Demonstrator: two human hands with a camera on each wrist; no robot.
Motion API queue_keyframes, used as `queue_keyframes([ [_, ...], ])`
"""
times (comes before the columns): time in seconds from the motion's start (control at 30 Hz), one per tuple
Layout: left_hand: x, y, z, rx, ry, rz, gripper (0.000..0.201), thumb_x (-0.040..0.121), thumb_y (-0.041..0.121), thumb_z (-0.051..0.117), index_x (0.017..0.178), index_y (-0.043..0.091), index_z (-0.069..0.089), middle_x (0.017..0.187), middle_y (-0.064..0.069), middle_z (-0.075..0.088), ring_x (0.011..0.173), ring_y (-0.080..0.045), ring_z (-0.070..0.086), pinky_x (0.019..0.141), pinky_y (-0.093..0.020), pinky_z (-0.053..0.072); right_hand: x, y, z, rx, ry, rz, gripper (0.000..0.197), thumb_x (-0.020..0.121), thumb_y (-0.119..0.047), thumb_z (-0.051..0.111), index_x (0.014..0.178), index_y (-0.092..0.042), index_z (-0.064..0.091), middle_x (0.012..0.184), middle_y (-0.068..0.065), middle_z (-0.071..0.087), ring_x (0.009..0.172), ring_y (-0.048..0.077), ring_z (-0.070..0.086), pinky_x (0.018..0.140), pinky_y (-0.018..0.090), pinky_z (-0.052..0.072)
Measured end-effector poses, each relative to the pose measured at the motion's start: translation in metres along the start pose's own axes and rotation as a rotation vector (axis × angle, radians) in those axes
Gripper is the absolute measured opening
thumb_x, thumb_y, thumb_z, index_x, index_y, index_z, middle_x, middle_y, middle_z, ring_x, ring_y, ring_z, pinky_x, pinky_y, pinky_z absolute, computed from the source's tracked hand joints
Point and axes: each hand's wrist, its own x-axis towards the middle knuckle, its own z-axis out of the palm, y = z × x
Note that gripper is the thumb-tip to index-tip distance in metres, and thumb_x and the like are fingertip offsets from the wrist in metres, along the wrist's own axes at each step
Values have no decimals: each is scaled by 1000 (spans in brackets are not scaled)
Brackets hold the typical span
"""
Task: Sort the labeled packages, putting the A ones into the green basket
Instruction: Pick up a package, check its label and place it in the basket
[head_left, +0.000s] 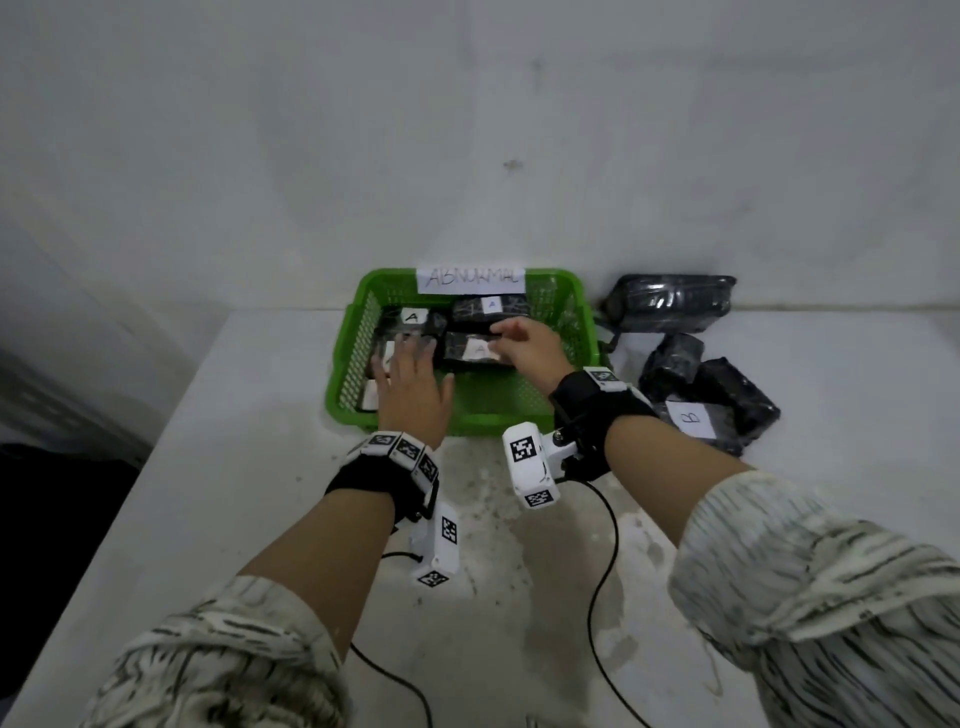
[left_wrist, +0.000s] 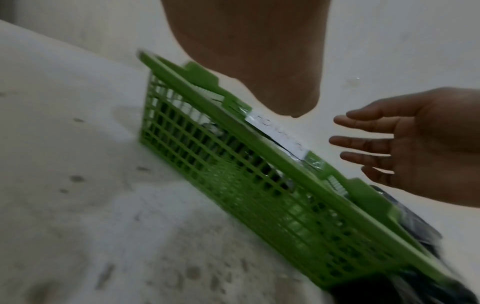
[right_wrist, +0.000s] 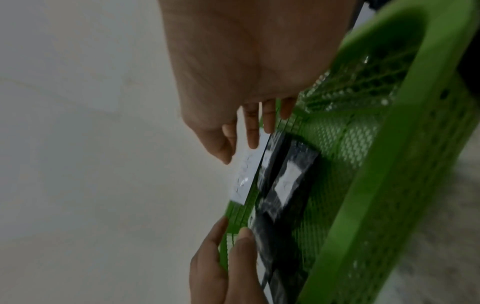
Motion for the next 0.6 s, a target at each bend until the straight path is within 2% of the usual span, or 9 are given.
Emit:
queue_keyframes([
  [0.07,-1,33,5,-21,-21,60,51,98,35,37,144,14,29,153,-6,27,145,-21,14,117,-46,1,-2,13,-29,55,113,-33,18,71,-24,70,79,-35,59,90,2,62,100,29,59,100,51,41],
  [0.2,-7,90,18,-76,-95,137,50,99,34,35,145,16,28,152,-2,28,145,-18,14,117,-45,5,-5,44,-86,23,274,48,22,65,-35,65,87,-33,60,98,9,64,103,31,58,98,49,43],
  [0.27,-10,109,25,-90,-134,161,49,99,35,33,145,17,28,152,-2,29,145,-18,14,117,-45,6,-7,60,-109,-31,265,99,22,73,-30,68,93,-28,60,102,13,65,105,32,57,100,48,40],
  [0.37,-11,130,34,-124,-181,158,47,100,36,32,143,19,31,149,-3,35,143,-18,21,117,-45,8,-8,81,-133,-50,236,148,21,80,-18,68,100,-19,61,99,11,62,105,32,58,102,45,40],
  [0.47,-10,140,45,-76,-201,151,46,99,39,30,142,21,33,146,-3,38,139,-19,29,117,-46,12,-4,93,-147,-2,157,127,27,84,-7,63,112,-6,61,98,13,59,94,27,58,90,32,45],
  [0.53,-11,140,51,-12,-216,152,47,100,41,27,142,22,33,145,-3,39,138,-19,32,117,-46,13,6,96,-150,-36,118,109,30,87,-6,60,117,-4,59,102,12,59,93,20,54,85,25,41],
  [0.6,-13,139,56,46,-225,158,47,100,42,24,141,22,34,144,-2,41,134,-20,37,116,-45,15,18,93,-152,-132,113,48,30,88,-6,58,117,-4,62,101,9,60,93,18,54,84,24,39],
])
